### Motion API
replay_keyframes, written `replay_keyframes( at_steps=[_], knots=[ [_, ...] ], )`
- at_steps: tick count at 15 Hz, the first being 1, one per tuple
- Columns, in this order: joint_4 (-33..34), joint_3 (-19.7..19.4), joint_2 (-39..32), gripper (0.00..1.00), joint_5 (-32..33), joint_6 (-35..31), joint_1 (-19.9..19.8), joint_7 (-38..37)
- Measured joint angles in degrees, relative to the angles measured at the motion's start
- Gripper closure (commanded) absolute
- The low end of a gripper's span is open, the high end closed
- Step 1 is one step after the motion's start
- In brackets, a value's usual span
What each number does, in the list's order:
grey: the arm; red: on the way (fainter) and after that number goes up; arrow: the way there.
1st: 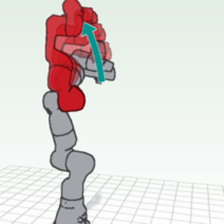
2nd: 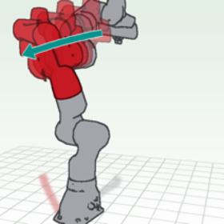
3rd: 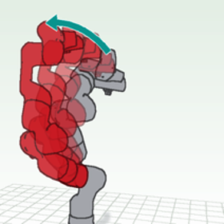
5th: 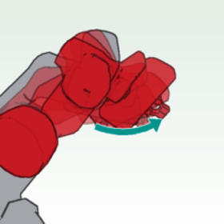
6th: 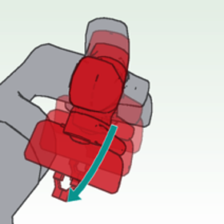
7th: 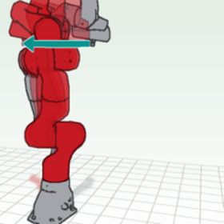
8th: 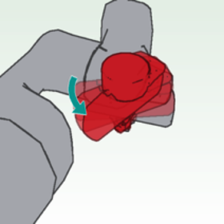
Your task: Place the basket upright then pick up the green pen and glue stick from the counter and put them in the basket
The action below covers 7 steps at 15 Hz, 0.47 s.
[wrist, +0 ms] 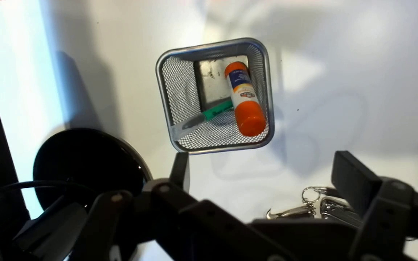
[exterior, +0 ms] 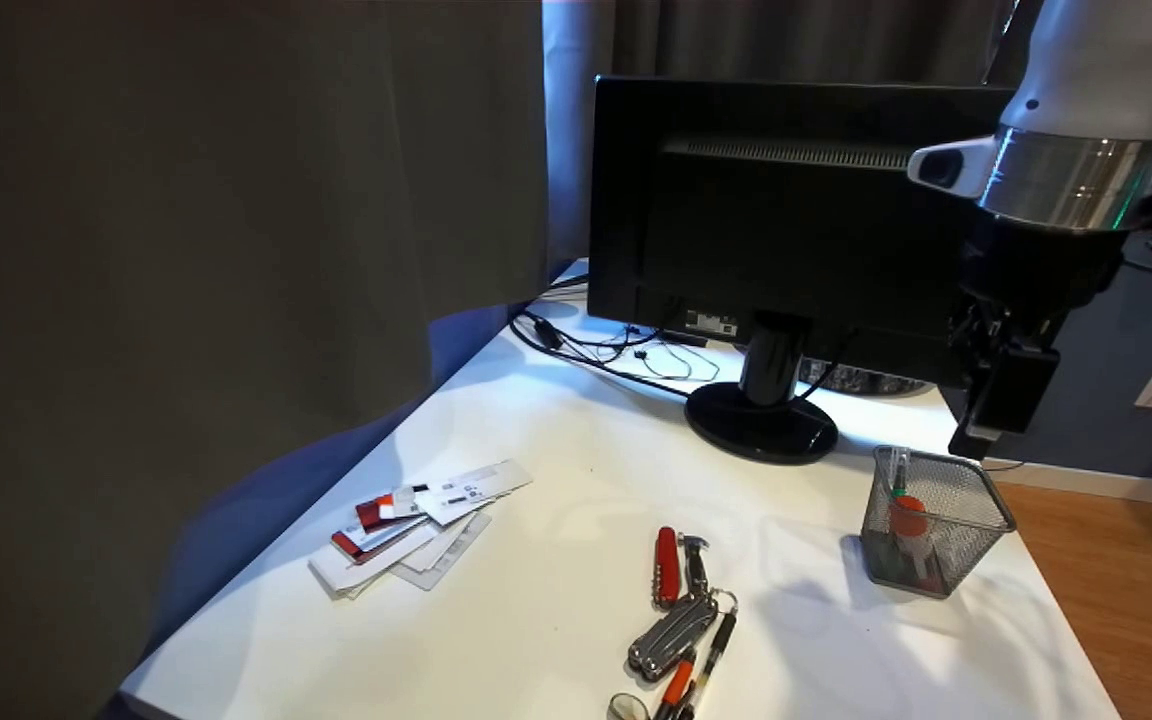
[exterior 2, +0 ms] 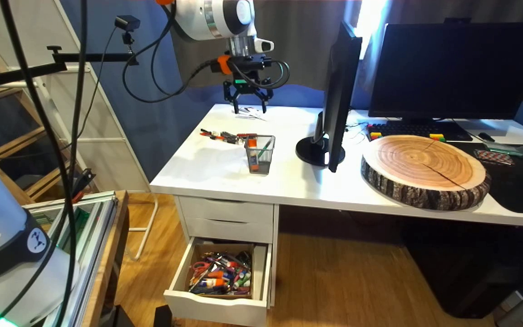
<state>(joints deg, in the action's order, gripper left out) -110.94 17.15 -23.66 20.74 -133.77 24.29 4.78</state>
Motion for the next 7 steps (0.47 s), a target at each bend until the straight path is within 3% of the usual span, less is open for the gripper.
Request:
replay_keyframes(
  at_steps=[7],
  knots=[
    [0.0,-0.7,0.0,0.0,1.5,-0.4,0.2,-0.9]
  ],
)
